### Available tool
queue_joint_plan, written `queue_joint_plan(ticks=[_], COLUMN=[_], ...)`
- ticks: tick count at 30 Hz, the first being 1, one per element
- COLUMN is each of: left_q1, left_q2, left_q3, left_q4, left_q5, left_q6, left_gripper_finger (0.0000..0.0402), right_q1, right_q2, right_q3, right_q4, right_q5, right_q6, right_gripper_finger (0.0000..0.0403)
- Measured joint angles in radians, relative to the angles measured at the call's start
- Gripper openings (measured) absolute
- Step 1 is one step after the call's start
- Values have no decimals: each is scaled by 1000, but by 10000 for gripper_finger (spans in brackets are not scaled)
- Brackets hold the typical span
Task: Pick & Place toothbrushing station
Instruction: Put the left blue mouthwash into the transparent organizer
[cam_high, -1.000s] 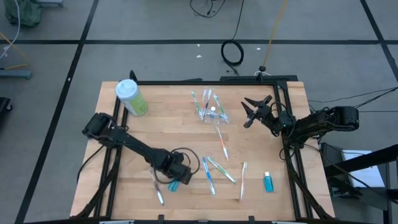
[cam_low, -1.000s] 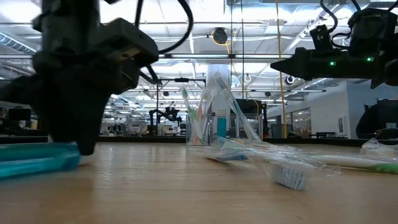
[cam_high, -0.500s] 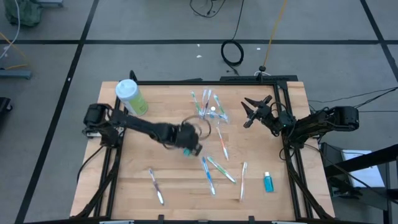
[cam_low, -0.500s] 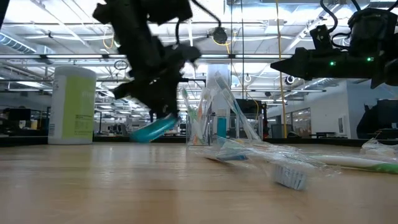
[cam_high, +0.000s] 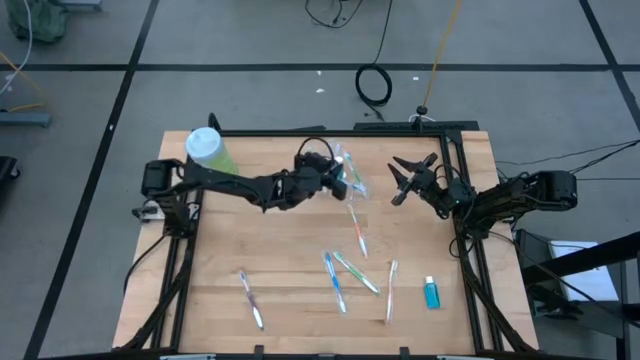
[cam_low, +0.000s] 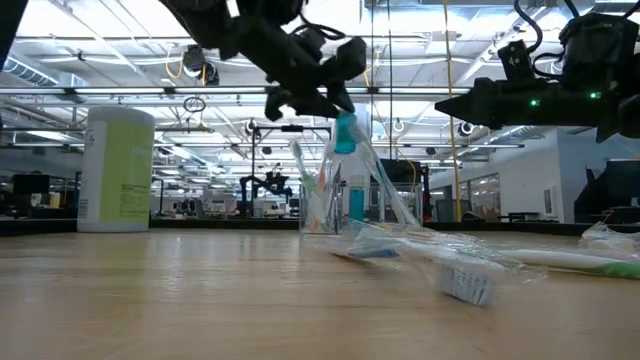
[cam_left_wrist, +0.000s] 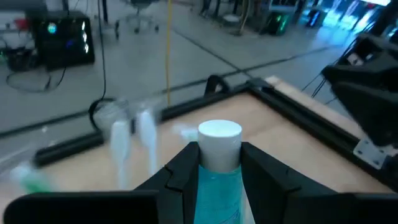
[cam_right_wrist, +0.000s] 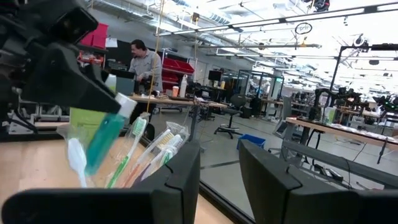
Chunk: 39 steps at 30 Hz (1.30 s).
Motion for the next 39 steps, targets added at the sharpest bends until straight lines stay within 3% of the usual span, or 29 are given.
queue_joint_plan(ticks=[4, 10, 19, 29, 39], left_q1=[6, 4, 2, 11, 21], left_q2=[63, 101, 128, 148, 148], left_q3=[0, -1, 0, 0, 0], left_q4=[66, 64, 76, 104, 111], left_q5=[-7, -99, -49, 20, 22], left_q6=[-2, 27, -21, 61, 82], left_gripper_finger=[108, 108, 108, 108, 108], right_q1=[-1, -1, -1, -1, -1], right_q2=[0, 0, 0, 0, 0], right_q3=[0, 0, 0, 0, 0], right_q4=[-5, -4, -4, -13, -12], right_q5=[0, 0, 0, 0, 0], right_q6=[-17, -20, -19, -18, -18], right_gripper_finger=[105, 105, 105, 105, 105])
